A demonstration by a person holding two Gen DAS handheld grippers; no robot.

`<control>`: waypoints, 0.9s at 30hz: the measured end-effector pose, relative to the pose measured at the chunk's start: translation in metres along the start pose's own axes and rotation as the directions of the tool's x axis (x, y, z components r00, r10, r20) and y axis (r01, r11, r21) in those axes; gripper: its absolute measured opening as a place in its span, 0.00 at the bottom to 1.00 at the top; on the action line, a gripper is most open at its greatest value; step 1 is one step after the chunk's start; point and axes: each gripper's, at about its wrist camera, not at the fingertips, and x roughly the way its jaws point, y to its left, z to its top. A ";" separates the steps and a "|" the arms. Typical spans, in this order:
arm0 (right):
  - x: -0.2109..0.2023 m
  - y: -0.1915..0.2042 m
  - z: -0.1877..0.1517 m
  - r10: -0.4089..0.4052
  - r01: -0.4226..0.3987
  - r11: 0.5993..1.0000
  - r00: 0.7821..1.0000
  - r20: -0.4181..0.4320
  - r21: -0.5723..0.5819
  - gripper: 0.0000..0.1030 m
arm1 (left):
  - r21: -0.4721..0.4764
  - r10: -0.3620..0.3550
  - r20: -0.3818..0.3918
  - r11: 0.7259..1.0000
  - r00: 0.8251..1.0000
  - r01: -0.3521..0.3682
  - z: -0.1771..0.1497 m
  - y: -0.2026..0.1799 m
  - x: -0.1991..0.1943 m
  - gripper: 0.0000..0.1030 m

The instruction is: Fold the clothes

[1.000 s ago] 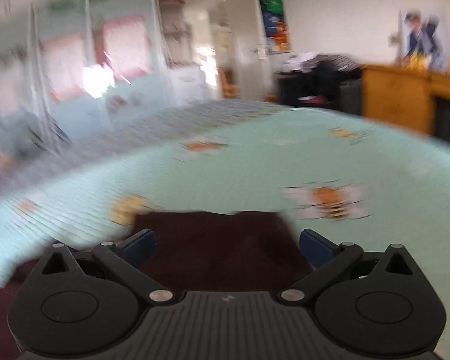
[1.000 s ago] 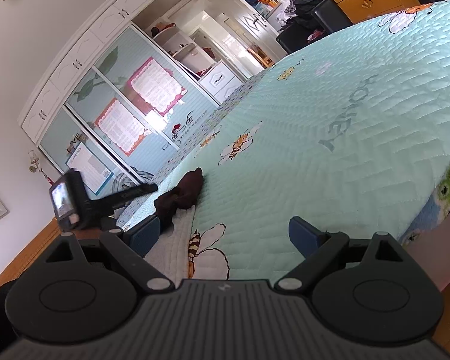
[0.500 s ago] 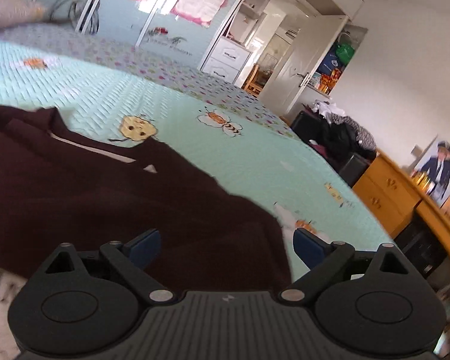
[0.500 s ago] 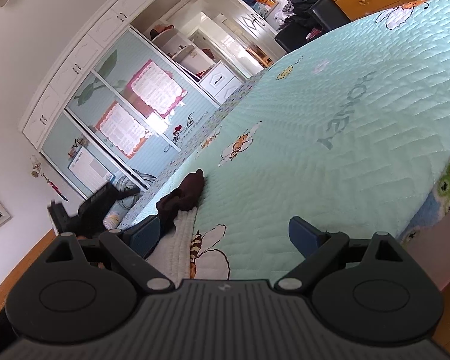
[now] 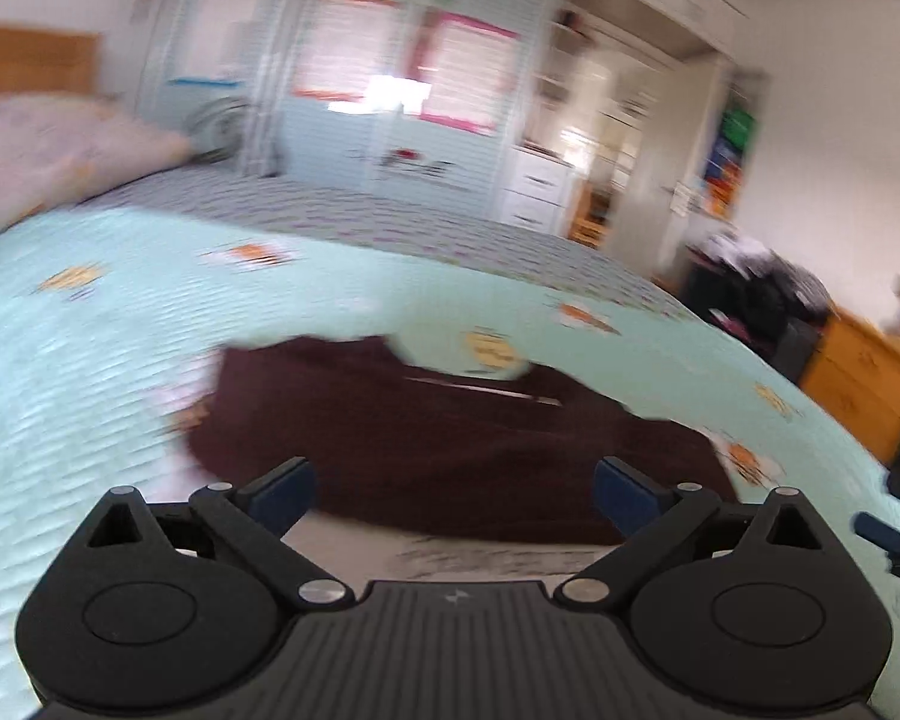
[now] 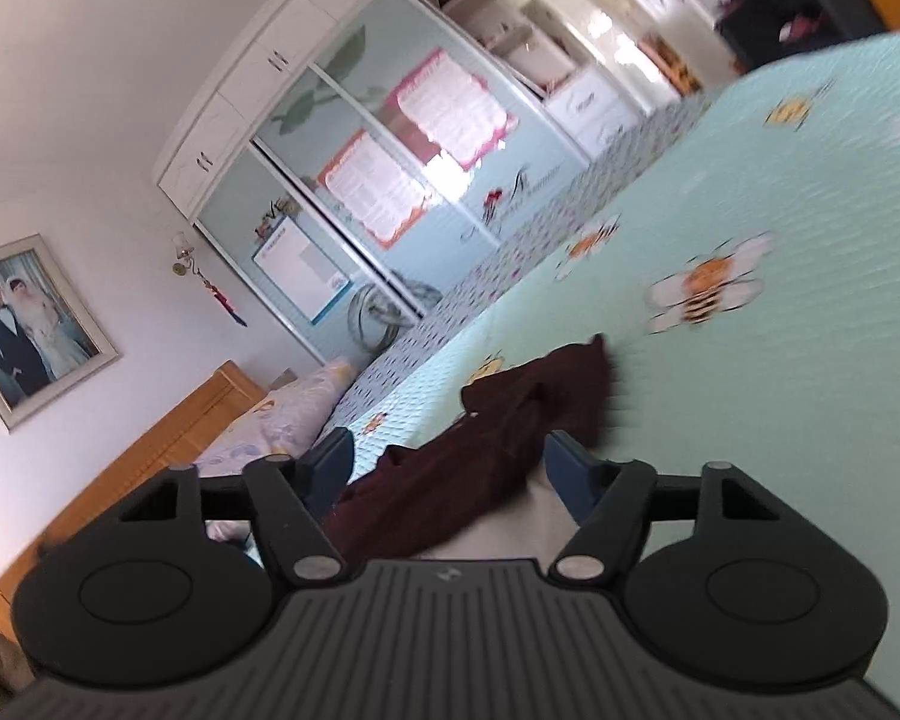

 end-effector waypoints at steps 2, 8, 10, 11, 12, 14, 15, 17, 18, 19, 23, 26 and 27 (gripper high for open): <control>0.033 0.002 -0.002 -0.021 0.021 1.000 0.999 -0.043 0.011 0.50 | -0.083 0.029 0.010 0.996 1.000 -0.028 -0.004 0.028 -0.015 0.98; 0.099 0.001 -0.030 -0.139 0.159 0.983 0.972 -0.189 0.096 0.37 | -0.153 0.036 0.016 0.988 0.999 -0.034 -0.010 0.070 -0.021 0.98; 0.105 0.003 -0.036 -0.176 0.197 0.975 0.967 -0.185 0.105 0.38 | -0.162 0.018 0.011 0.987 1.000 -0.016 -0.011 0.075 -0.014 0.98; 0.107 0.004 -0.039 -0.199 0.220 0.970 0.963 -0.179 0.103 0.38 | -0.169 0.008 0.007 0.986 1.000 -0.007 -0.013 0.079 -0.011 0.98; 0.109 0.006 -0.041 -0.213 0.232 0.967 0.962 -0.174 0.103 0.38 | -0.175 0.001 0.002 0.985 1.000 -0.001 -0.015 0.080 -0.008 0.98; 0.111 0.008 -0.045 -0.228 0.247 0.962 0.961 -0.159 0.113 0.39 | -0.183 0.001 -0.005 0.983 1.000 -0.002 -0.019 0.082 -0.004 0.98; 0.111 0.010 -0.047 -0.228 0.247 0.962 0.962 -0.149 0.118 0.39 | -0.187 0.003 -0.008 0.982 1.000 -0.004 -0.021 0.084 -0.003 0.98; 0.110 0.014 -0.048 -0.237 0.250 0.963 0.964 -0.120 0.104 0.39 | -0.199 0.010 -0.014 0.980 1.000 -0.013 -0.025 0.088 -0.001 0.98; 0.110 0.017 -0.048 -0.243 0.253 0.963 0.964 -0.105 0.095 0.39 | -0.205 0.014 -0.016 0.979 1.000 -0.017 -0.026 0.091 -0.001 0.98; 0.113 0.017 -0.048 -0.248 0.256 0.963 0.964 -0.093 0.085 0.36 | -0.211 0.018 -0.019 0.977 1.000 -0.022 -0.027 0.093 -0.001 0.98; 0.116 0.022 -0.049 -0.272 0.278 0.959 0.958 -0.089 0.062 0.10 | -0.213 0.033 -0.020 0.976 0.999 -0.036 -0.030 0.094 -0.003 0.98; 0.118 0.021 -0.043 -0.278 0.282 0.958 0.957 -0.079 0.041 0.08 | -0.206 0.042 -0.016 0.978 0.999 -0.044 -0.030 0.091 -0.004 0.98; 0.117 0.020 -0.041 -0.275 0.278 0.960 0.959 -0.073 0.040 0.08 | -0.202 0.043 -0.017 0.978 0.999 -0.046 -0.031 0.090 -0.005 0.98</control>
